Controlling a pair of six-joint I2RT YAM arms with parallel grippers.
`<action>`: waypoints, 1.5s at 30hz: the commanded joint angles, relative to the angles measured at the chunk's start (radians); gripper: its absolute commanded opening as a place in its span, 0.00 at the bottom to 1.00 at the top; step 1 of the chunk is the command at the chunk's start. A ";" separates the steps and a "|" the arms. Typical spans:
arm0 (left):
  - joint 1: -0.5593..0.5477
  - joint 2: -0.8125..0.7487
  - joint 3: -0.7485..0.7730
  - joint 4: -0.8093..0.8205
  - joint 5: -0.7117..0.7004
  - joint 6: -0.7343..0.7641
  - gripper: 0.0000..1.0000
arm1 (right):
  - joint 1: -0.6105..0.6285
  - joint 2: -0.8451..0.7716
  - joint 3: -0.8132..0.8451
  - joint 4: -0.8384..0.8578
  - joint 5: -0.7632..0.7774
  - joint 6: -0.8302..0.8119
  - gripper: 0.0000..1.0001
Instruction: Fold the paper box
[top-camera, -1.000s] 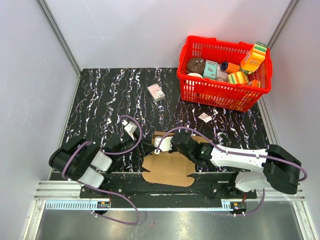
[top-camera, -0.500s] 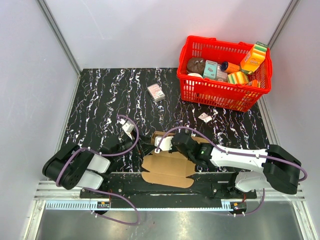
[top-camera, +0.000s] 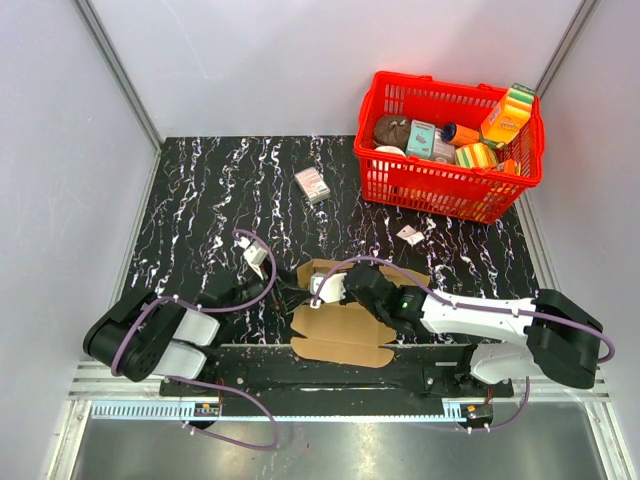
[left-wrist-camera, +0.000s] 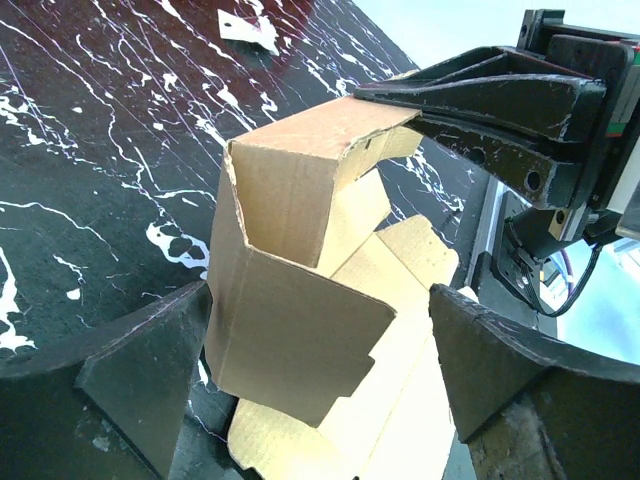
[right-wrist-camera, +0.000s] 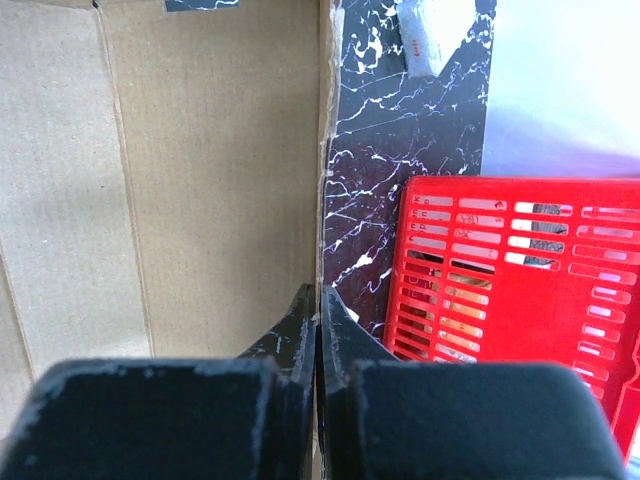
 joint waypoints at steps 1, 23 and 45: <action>0.014 -0.025 0.004 0.312 0.038 0.025 0.95 | 0.011 -0.047 0.001 0.037 0.040 -0.039 0.01; 0.048 0.037 0.028 0.359 0.057 0.024 0.95 | 0.015 0.026 -0.097 0.393 0.172 -0.283 0.00; 0.121 0.049 -0.006 0.389 0.061 0.031 0.95 | 0.109 0.042 -0.150 0.401 0.234 -0.186 0.00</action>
